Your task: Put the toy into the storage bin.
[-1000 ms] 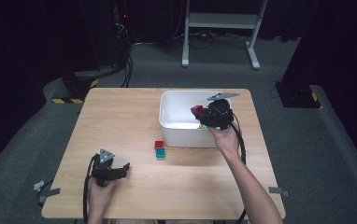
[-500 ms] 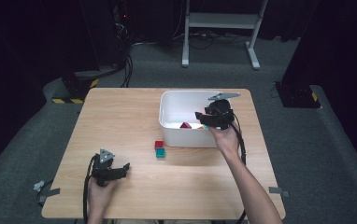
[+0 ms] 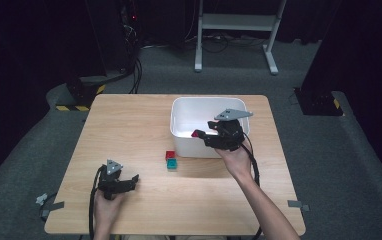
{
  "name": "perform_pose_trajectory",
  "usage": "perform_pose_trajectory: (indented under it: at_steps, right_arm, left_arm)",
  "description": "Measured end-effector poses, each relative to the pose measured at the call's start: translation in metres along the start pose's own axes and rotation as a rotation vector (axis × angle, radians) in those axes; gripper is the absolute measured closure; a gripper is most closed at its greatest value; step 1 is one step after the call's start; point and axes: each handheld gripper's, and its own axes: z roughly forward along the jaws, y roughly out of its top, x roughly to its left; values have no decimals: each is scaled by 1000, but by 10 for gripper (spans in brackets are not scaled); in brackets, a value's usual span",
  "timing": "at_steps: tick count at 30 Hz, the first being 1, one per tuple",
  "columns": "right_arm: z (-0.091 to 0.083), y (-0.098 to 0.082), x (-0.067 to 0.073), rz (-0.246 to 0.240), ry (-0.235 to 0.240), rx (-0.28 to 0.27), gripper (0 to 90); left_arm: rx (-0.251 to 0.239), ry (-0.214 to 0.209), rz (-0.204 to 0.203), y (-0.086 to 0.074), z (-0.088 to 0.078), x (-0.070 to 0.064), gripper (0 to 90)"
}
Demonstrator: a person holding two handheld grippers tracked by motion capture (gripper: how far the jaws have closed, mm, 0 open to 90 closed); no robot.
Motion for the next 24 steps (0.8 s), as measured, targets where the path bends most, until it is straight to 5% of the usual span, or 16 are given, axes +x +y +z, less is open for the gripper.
perform_pose_trajectory:
  at_steps: [12, 24]
  right_arm:
    - [8, -16, 35, -47, 93, -11, 463]
    - [45, -54, 57, -40, 119, 42, 428]
  left_arm:
    - [0, 0, 0, 0, 0, 0, 162]
    - [0, 0, 0, 0, 0, 0, 162]
